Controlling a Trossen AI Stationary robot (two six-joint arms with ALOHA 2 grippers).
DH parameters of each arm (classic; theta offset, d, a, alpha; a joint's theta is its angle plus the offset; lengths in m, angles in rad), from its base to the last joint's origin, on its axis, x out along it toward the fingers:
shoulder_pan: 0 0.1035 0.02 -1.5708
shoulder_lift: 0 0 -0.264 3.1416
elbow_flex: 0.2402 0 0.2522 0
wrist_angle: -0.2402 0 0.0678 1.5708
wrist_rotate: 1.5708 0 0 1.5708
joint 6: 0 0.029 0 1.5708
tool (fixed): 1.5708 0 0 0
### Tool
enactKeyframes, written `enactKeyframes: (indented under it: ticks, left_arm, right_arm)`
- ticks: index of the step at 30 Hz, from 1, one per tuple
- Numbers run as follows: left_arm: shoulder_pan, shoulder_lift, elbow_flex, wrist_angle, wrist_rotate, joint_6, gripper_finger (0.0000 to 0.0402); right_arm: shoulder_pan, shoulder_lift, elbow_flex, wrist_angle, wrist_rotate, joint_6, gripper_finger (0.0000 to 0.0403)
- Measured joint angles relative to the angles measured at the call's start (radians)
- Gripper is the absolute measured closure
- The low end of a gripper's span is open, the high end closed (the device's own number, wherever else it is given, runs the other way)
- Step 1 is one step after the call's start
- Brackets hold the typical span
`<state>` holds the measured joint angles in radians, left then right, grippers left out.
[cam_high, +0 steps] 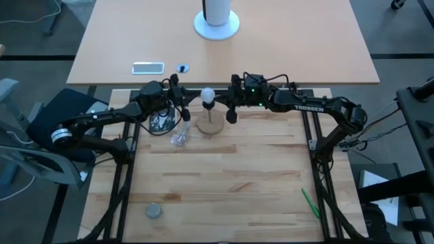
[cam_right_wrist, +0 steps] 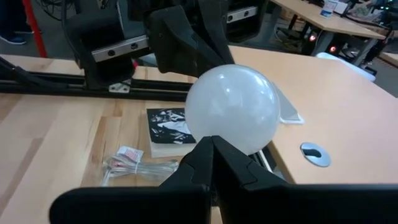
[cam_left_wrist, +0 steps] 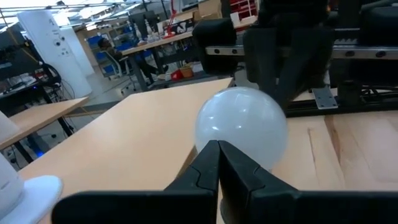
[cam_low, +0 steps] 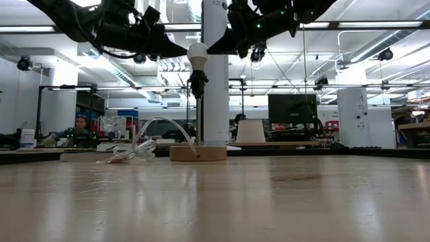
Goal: Screw lightbulb
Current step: Remove the lightbulb from the lamp
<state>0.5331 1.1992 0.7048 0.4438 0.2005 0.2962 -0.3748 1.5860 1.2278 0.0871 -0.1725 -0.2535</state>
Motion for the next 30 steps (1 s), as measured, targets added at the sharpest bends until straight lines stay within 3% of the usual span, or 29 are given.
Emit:
enactKeyframes:
  ticks: [4,11,18,25,30]
  left_arm:
    - [-0.006,-0.006,0.001,-0.015,0.047,-0.001,0.0402]
    - [-0.005,-0.012,-0.001,-0.032,0.112,-0.006,0.0401]
    - [-0.004,-0.039,0.0,-0.023,0.072,-0.004,0.0401]
    - [-0.002,-0.046,0.0,-0.02,-0.158,0.003,0.0401]
    - [-0.002,-0.024,0.0,-0.019,-0.163,0.004,0.0401]
  right_arm:
    - [-0.004,0.001,0.0,0.005,0.091,0.0,0.0403]
    - [0.002,0.005,-0.001,0.004,0.069,-0.002,0.0403]
    - [-0.005,-0.002,-0.001,-0.045,0.099,-0.021,0.0403]
    - [-0.007,-0.007,-0.001,-0.078,0.091,-0.063,0.0403]
    - [-0.002,-0.008,-0.001,-0.074,0.033,-0.073,0.0403]
